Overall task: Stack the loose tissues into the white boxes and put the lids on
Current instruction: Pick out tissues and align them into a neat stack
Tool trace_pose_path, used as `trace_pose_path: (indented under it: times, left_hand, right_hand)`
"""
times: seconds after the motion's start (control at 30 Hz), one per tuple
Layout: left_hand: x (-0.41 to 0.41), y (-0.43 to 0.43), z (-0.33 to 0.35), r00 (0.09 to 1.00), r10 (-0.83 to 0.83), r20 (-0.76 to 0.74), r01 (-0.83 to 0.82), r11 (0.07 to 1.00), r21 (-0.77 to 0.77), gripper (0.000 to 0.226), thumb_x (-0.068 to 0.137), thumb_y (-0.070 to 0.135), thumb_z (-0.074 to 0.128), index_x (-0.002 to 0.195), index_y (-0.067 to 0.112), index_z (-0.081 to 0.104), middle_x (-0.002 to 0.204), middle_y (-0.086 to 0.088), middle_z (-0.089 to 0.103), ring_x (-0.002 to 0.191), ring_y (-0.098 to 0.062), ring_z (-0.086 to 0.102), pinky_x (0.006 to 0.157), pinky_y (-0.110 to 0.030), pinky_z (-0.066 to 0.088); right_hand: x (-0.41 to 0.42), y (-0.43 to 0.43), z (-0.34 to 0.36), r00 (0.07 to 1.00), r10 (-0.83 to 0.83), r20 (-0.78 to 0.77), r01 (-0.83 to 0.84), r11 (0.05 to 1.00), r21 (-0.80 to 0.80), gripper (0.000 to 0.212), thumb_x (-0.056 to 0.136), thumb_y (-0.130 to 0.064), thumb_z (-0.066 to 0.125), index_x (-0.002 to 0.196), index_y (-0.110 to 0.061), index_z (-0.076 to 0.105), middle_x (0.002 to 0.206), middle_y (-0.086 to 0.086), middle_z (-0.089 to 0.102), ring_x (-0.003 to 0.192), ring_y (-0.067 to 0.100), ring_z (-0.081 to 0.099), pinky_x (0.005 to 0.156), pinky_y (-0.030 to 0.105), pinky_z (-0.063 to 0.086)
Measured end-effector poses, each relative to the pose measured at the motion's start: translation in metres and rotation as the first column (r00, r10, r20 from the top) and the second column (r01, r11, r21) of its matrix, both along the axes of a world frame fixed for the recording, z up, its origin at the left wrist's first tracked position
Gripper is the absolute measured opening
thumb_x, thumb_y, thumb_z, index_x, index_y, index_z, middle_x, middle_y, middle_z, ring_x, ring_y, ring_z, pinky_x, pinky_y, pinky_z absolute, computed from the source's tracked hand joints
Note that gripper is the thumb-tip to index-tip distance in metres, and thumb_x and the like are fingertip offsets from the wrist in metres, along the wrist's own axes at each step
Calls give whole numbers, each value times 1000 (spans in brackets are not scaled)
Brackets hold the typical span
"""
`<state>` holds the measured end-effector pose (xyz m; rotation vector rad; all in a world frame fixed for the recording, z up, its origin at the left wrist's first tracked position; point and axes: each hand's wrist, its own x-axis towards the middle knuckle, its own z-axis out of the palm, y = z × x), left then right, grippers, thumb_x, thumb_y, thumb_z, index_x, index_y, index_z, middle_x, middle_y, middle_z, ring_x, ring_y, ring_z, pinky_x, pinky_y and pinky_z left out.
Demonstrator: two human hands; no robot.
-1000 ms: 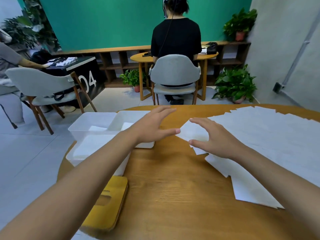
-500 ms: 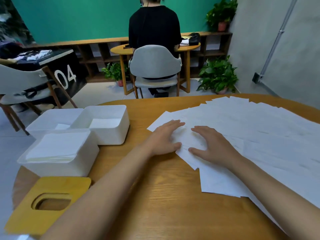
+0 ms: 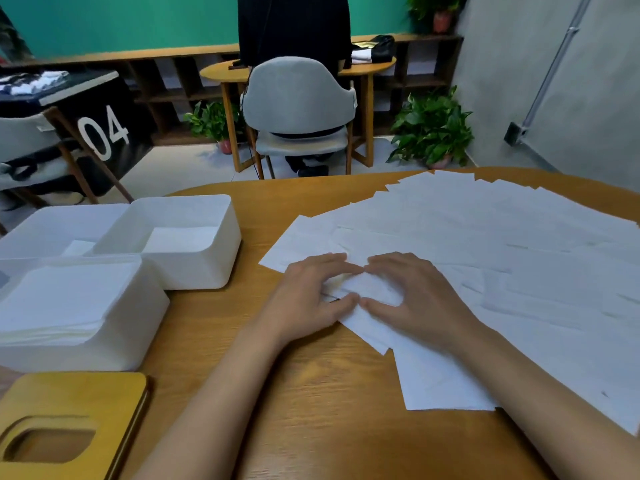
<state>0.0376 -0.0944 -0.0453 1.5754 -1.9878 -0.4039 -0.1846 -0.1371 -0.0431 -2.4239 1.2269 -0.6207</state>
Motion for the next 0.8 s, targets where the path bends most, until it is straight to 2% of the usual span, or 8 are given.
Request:
trace_pose_path:
  times: [0.1, 0.17, 0.23, 0.3, 0.4, 0.6, 0.7, 0.8]
  left_hand:
    - [7, 2, -1, 999, 2, -35, -4, 998, -66, 25, 95, 39, 74, 120, 39, 77, 140, 11, 66, 136, 1, 50, 115, -32, 40]
    - [7, 0, -4, 1000, -21, -14, 20, 994, -108, 23, 93, 40, 75, 116, 37, 79, 136, 12, 67, 131, -1, 55, 111, -39, 44]
    - [5, -2, -5, 998, -70, 0, 69, 990, -122, 25, 92, 41, 77, 116, 34, 79, 135, 14, 66, 129, -2, 56, 108, -36, 44]
    - [2, -2, -5, 995, -99, 4, 99, 984, -145, 21, 92, 37, 79, 112, 31, 81, 131, 13, 68, 126, -5, 57, 104, -33, 44]
    - [-2, -2, -7, 993, -102, 57, 112, 971, -212, 13, 95, 32, 74, 105, 27, 82, 119, 13, 71, 116, -9, 62, 94, -38, 50]
    - [-5, 0, -3, 987, -91, 132, 125, 952, -279, 17, 102, 29, 58, 109, 20, 70, 109, 9, 68, 104, -14, 63, 84, -41, 53]
    - [-6, 5, 4, 995, -65, 74, 86, 941, -327, 14, 99, 26, 59, 104, 17, 68, 102, 8, 66, 98, -15, 62, 82, -41, 52]
    - [-8, 9, 11, 995, -36, -97, 0, 938, -348, 14, 91, 24, 60, 94, 14, 67, 90, 6, 68, 86, -17, 64, 76, -42, 51]
  right_hand:
    - [2, 4, -3, 999, 7, 35, -7, 1000, 10, 51, 88, -49, 77, 134, -30, 69, 145, -19, 58, 135, 0, 46, 104, 0, 17]
    - [1, 5, -3, 999, 2, 52, -2, 1000, 8, 52, 88, -50, 78, 135, -30, 68, 145, -20, 58, 137, -1, 46, 110, 7, 22]
    - [0, 5, -3, 998, 6, 65, -6, 1000, 0, 52, 88, -50, 78, 135, -30, 69, 143, -19, 60, 136, 0, 49, 111, 15, 29]
    - [-2, 5, -2, 997, 12, 76, -12, 1000, 1, 52, 87, -48, 79, 135, -30, 68, 142, -19, 61, 135, 0, 50, 111, 18, 32]
    - [-5, 5, -2, 998, 21, 67, -22, 1000, 4, 55, 87, -46, 80, 138, -32, 66, 144, -19, 59, 138, -1, 47, 114, 20, 32]
    - [-8, 3, -8, 993, 46, 106, -37, 996, -80, 48, 85, -40, 85, 129, -25, 73, 137, -14, 65, 135, 1, 52, 108, 2, 26]
    - [-9, 3, -8, 984, 60, 165, -37, 989, -142, 37, 85, -32, 87, 119, -22, 77, 131, -13, 68, 133, 2, 54, 107, 14, 40]
    - [-7, 2, -9, 966, 70, 249, -15, 977, -215, 22, 85, -17, 85, 107, -20, 81, 124, -10, 72, 127, 6, 60, 101, 23, 50]
